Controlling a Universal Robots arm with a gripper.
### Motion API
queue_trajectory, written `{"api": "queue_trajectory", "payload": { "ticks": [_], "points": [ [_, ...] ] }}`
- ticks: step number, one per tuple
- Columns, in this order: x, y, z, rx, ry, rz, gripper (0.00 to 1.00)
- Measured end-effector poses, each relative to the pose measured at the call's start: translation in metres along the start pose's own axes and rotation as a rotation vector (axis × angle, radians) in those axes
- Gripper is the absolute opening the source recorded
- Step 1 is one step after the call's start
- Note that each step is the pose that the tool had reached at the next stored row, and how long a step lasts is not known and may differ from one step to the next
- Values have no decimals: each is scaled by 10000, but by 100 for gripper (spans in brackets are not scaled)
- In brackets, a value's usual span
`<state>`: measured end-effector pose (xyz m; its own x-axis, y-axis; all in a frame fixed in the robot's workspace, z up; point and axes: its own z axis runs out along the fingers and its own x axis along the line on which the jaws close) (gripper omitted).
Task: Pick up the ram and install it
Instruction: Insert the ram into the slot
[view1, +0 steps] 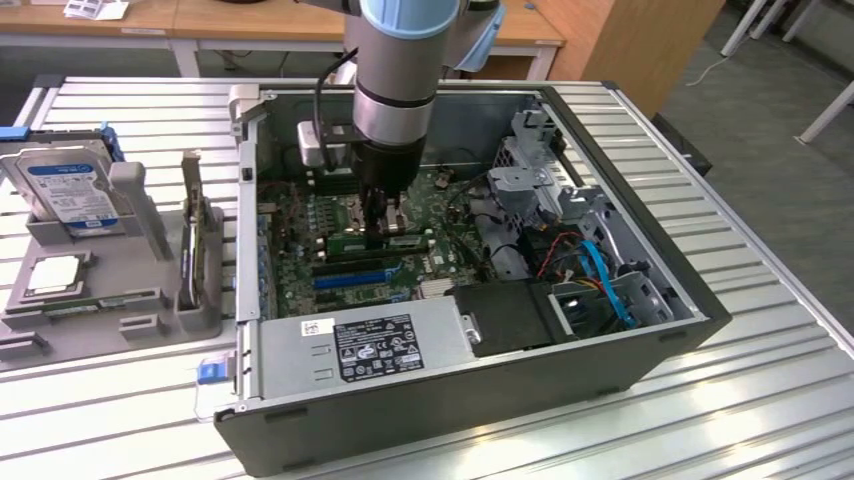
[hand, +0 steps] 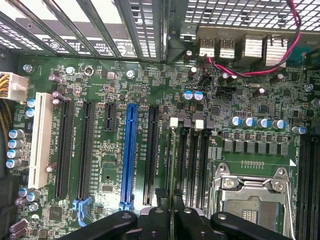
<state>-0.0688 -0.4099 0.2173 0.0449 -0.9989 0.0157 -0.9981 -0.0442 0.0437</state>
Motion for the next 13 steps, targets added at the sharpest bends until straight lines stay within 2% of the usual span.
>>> {"api": "queue_trajectory", "payload": {
  "ticks": [5,11,13],
  "points": [
    [-1,0,-6,4,-8,1,13],
    [2,6,-144,1,-3,1,13],
    [2,7,-157,1,-3,1,13]
  ]
}}
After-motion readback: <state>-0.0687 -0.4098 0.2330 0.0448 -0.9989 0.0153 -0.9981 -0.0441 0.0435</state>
